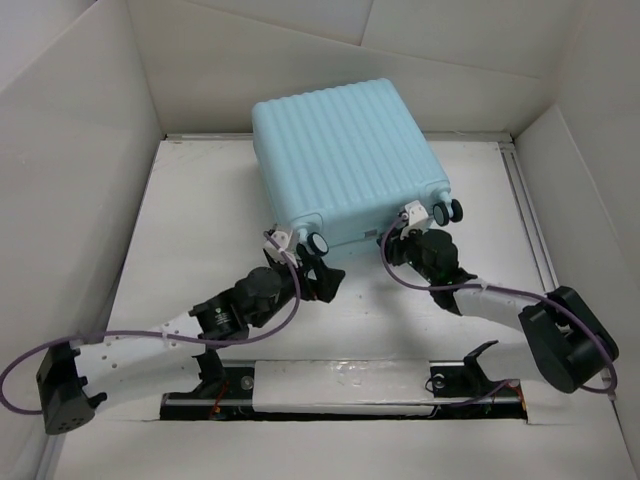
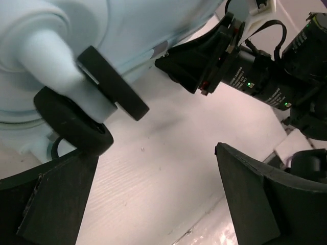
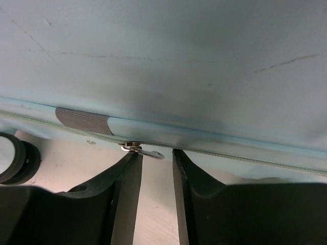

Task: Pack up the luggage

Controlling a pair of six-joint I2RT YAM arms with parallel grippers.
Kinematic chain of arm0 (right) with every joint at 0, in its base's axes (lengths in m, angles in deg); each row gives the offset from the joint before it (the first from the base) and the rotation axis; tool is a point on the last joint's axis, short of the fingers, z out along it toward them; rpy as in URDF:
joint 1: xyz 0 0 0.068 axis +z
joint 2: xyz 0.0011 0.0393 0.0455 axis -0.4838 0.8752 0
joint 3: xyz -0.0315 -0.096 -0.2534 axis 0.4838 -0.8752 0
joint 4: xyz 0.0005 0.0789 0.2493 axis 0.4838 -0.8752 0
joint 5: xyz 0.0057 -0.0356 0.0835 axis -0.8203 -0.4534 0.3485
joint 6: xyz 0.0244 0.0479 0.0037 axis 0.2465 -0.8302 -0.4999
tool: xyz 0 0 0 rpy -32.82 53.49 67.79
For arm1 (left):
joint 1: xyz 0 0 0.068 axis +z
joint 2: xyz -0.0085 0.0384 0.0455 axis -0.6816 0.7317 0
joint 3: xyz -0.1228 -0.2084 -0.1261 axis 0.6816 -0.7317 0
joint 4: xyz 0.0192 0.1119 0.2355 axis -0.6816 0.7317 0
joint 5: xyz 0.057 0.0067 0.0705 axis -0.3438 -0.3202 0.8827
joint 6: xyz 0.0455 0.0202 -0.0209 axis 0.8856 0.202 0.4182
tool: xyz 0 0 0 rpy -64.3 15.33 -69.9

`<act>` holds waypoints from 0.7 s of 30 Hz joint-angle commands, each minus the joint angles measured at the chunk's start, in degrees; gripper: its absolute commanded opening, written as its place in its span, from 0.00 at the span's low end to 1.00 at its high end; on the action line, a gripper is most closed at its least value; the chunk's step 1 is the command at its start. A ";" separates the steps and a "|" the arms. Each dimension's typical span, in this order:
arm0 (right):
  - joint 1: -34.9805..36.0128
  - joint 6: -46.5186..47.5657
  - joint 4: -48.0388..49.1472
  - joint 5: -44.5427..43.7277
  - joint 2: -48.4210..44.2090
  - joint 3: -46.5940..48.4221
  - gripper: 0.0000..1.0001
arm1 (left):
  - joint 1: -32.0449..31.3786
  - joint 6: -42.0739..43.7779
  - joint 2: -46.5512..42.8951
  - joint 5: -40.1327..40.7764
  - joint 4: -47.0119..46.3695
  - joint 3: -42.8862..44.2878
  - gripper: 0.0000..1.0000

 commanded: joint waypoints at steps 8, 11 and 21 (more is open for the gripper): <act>-0.31 -0.49 10.93 5.71 2.25 0.71 0.54 | -1.21 -4.10 5.84 18.73 8.42 9.48 0.98; -0.84 -0.49 10.41 6.24 2.25 1.23 0.55 | -0.68 -4.64 6.47 19.78 8.43 9.48 0.98; -1.98 -0.49 10.58 7.38 2.78 2.38 0.21 | -0.68 -4.64 11.83 20.31 7.99 12.47 0.88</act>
